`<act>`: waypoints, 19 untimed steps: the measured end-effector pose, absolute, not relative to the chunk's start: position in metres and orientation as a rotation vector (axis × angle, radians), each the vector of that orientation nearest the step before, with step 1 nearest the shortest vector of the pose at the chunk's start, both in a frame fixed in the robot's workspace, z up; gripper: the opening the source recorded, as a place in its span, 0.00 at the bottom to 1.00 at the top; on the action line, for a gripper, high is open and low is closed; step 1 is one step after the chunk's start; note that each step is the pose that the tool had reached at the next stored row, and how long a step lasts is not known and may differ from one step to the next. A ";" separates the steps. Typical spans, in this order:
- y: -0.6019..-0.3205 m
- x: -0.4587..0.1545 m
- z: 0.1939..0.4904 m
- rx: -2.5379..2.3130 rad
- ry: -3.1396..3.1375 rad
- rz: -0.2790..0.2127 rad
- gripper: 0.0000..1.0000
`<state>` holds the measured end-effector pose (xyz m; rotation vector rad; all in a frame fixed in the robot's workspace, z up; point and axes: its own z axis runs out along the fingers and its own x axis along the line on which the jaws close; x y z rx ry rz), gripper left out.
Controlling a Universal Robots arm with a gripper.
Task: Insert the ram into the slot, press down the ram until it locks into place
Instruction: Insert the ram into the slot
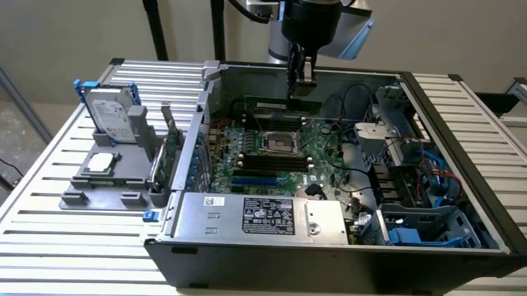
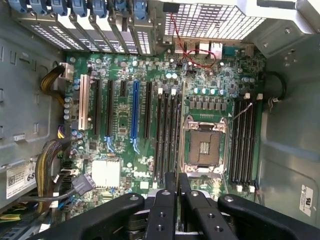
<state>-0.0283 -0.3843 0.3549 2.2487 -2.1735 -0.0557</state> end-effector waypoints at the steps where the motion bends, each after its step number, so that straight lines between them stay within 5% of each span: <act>1: -0.384 -0.028 0.353 2.251 -2.171 -0.056 0.13; 19: -0.385 -0.028 0.320 2.292 -2.127 -0.055 0.13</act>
